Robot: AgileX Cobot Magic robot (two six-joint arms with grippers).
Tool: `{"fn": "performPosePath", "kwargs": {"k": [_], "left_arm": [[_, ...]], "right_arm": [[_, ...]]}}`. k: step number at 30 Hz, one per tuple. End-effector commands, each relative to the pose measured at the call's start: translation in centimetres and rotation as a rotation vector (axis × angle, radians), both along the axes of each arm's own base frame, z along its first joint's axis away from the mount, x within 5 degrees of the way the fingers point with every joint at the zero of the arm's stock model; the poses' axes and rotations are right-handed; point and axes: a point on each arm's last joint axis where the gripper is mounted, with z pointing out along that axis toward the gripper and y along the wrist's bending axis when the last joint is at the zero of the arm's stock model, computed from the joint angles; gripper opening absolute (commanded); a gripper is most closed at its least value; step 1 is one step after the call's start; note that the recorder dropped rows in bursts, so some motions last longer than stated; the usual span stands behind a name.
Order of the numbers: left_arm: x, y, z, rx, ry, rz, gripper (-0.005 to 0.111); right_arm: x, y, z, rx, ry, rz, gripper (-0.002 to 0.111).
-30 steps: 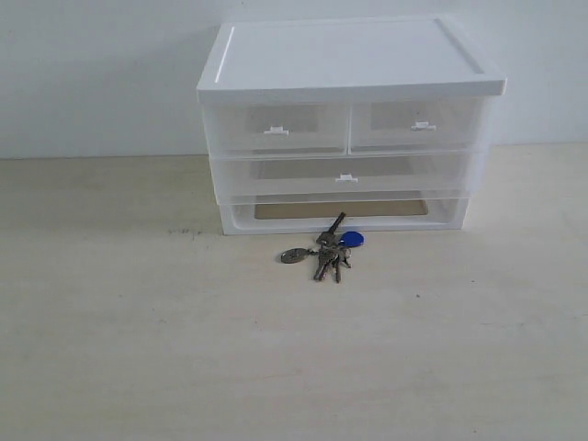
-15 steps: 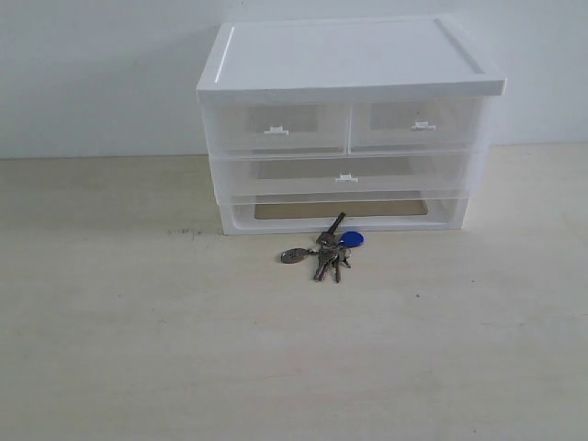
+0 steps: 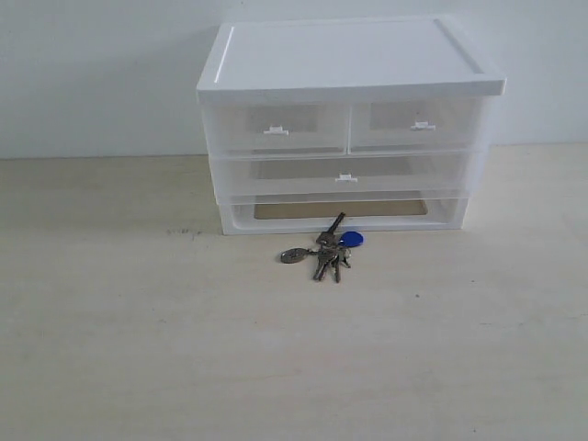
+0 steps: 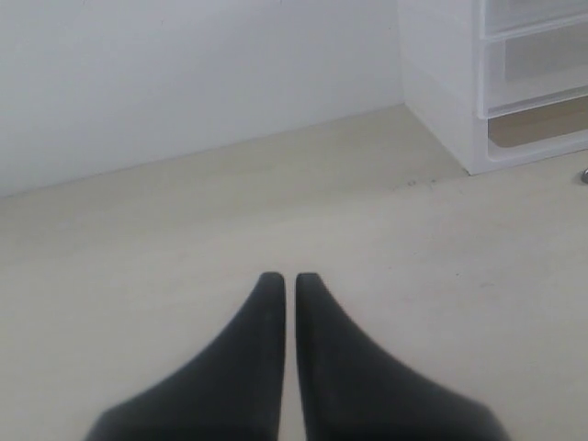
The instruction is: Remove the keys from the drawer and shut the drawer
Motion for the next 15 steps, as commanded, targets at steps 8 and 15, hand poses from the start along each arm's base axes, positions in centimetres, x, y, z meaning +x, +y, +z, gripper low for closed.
{"fn": "performPosePath", "kwargs": {"k": [8,15], "left_arm": [[0.0,0.0,-0.1,0.008,0.001,0.003,0.004],[0.0,0.0,-0.1,0.008,0.001,0.003,0.004]], "right_arm": [[3.5,-0.6,-8.6,-0.068,0.165,-0.333,0.0],[4.3,-0.2,-11.4,-0.34,0.335,-0.4,0.0]]}}
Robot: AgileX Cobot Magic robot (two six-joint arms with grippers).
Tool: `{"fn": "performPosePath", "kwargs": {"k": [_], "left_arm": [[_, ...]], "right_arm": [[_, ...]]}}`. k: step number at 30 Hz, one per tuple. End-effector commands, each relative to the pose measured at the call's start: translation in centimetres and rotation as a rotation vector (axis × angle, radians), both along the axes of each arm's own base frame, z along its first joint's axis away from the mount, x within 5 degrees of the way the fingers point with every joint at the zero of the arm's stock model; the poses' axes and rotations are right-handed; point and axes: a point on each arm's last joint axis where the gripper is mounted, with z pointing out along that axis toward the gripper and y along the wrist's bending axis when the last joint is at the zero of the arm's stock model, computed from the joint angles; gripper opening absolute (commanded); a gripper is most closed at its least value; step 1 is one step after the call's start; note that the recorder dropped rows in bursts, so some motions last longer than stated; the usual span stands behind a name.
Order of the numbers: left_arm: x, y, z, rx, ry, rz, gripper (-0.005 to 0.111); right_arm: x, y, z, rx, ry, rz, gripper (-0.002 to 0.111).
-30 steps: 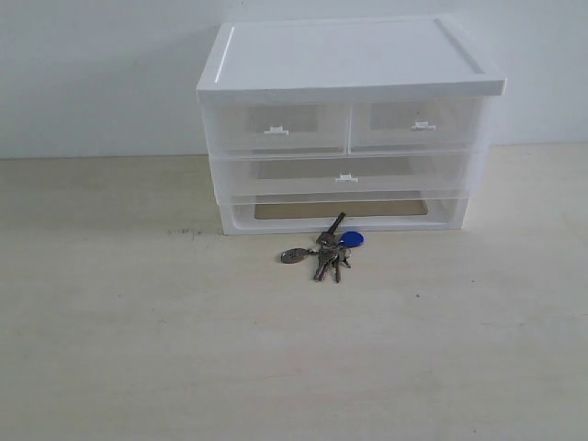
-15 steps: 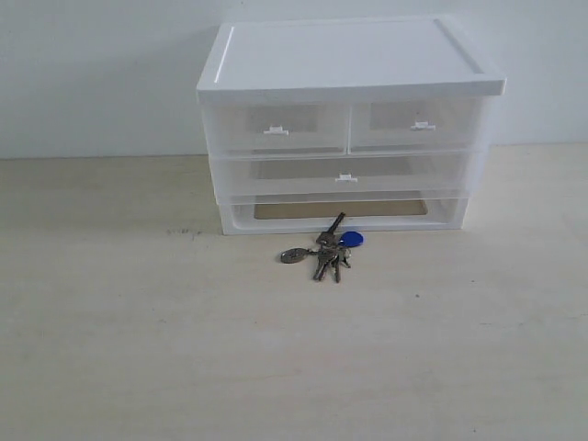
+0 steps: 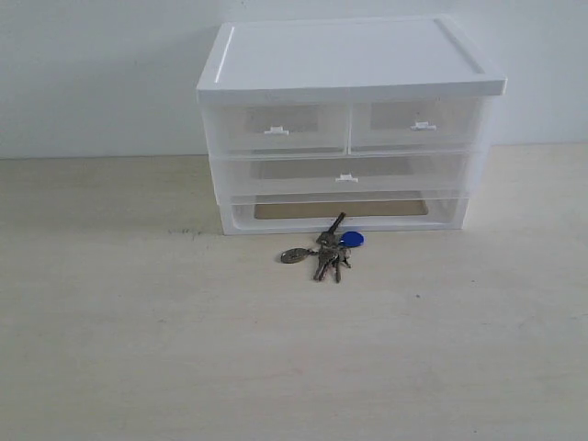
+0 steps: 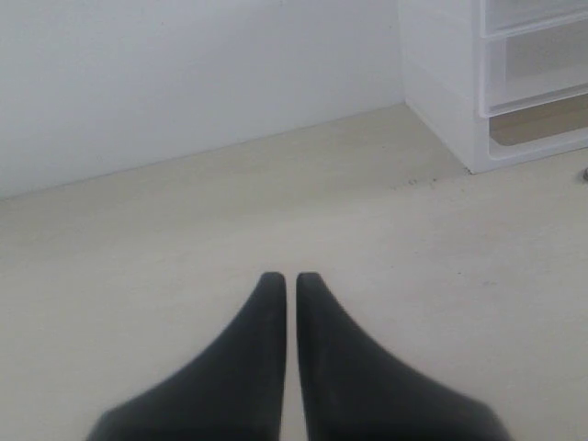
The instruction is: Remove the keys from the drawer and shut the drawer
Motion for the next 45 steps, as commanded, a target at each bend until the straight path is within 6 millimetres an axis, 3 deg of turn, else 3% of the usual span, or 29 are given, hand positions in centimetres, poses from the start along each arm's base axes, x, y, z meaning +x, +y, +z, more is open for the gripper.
{"fn": "performPosePath", "kwargs": {"k": [1,7,17,45], "left_arm": [[0.0,0.0,-0.1,0.008,0.001,0.003,0.004],[0.0,0.0,-0.1,0.008,0.001,0.003,0.004],[0.0,0.0,-0.1,0.008,0.001,0.003,0.004],[0.0,0.0,-0.1,0.008,0.001,0.003,0.004]], "right_arm": [[0.3,0.1,-1.3,-0.163,0.12,-0.036,0.0],[0.5,0.0,-2.9,-0.305,0.296,-0.064,0.0],[0.3,-0.3,-5.2,-0.336,0.545,-0.052,0.0],[0.2,-0.1,-5.4,-0.312,0.569,-0.035,0.0]]}}
